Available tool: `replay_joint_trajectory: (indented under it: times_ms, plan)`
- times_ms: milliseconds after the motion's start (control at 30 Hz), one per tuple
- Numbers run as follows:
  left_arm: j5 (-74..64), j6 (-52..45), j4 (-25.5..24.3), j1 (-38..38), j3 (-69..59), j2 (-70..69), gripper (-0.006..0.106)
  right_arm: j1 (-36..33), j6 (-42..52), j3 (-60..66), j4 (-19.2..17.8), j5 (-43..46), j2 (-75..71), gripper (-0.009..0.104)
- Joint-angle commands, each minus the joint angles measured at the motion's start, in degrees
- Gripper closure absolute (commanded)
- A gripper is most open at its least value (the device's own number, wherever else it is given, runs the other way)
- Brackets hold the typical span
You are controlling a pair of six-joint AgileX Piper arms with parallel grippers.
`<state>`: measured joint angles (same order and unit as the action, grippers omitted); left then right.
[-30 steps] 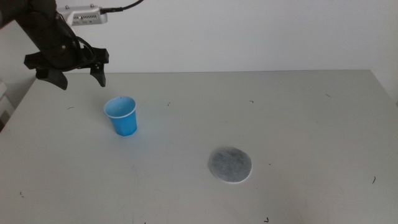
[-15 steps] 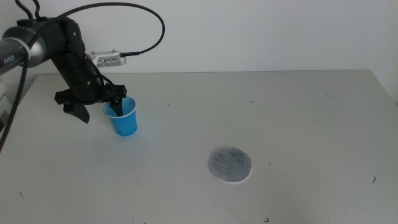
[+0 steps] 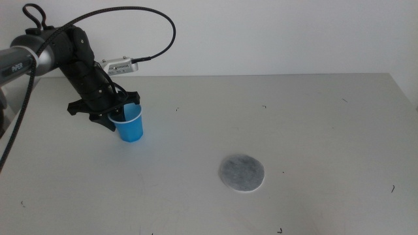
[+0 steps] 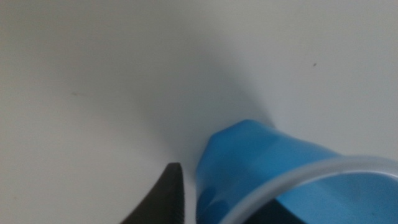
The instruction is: Place an empty cup on a cup mat.
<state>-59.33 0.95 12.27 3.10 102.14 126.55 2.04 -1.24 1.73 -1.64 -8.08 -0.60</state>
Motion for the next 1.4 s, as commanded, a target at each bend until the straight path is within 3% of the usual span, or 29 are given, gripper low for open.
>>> replay_joint_trajectory:
  times_ms: [0, 100, 567, 767, 1367]
  plan:
    - [0.6, 0.0, 2.5, 0.4, 1.8, -3.7, 0.089, 0.0, 0.3, -0.5, -0.8, 4.3, -1.5, 0.001]
    - [0.2, 0.3, 2.6, 0.4, 1.8, -3.8, 0.1, 0.0, 0.3, -0.5, -0.8, 4.3, -1.5, 0.001]
    - [-7.6, 3.4, 1.1, 2.7, 1.8, -14.5, 0.101, 0.0, 0.3, -0.5, -0.8, 4.3, -1.5, 0.001]
    - [-9.9, 7.3, -2.8, 9.6, 1.8, -18.7, 0.101, 0.0, 0.3, -0.5, -0.8, 4.3, -1.5, 0.001]
    - [-3.3, 11.0, -3.9, 31.1, 1.8, -17.1, 0.101, 0.0, 0.3, -0.5, -0.8, 4.3, -1.5, 0.001]
